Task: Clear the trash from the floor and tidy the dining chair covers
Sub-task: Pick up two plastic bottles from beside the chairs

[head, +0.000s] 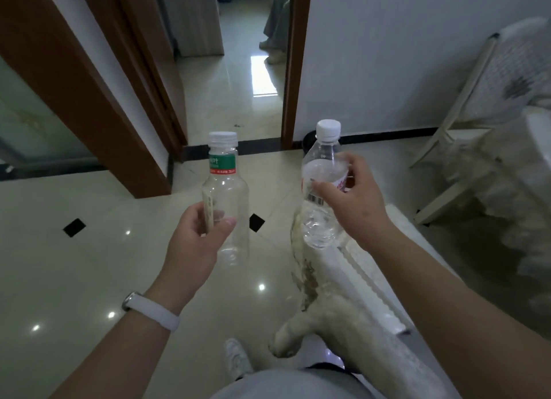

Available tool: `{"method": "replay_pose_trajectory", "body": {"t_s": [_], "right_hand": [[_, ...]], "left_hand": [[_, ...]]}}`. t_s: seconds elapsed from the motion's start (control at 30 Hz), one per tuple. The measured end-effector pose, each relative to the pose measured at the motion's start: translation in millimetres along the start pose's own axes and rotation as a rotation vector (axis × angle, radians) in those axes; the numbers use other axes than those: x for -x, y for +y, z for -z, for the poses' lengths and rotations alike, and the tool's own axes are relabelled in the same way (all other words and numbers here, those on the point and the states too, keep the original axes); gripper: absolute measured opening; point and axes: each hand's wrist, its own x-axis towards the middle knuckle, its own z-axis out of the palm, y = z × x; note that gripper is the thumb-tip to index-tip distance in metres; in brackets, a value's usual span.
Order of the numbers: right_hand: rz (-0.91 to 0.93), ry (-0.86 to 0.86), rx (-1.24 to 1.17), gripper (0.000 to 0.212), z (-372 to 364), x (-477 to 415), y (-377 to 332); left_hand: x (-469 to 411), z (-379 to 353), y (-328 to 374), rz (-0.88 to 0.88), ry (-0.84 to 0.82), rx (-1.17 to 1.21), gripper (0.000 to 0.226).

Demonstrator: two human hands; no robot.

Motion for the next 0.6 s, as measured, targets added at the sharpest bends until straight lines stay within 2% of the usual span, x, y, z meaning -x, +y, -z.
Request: {"method": "replay_pose_trajectory", "body": {"t_s": [0.13, 0.23, 0.37, 0.6], "right_hand": [[-0.003, 0.06, -0.003, 0.045, -30.7, -29.7, -15.4], [-0.038, 0.081, 0.011, 0.043, -44.2, -53.8, -16.2], [-0.085, 0.151, 0.002, 0.043, -56.2, -103.2, -1.7], [-0.249, 0.248, -0.08, 0.053, -67.1, -212.4, 42.1]], "left_hand": [[-69.7, 19.6, 13.4, -0.039, -0.091, -0.064, 0.028], [-112.7, 19.4, 18.2, -0.04, -0.14, -0.063, 0.022], [-171.4, 2.1, 12.6, -0.007, -0.251, -0.11, 0.022], [-288.8, -45.2, 20.2, 0.033, -0.324, -0.166, 0.024]]}}
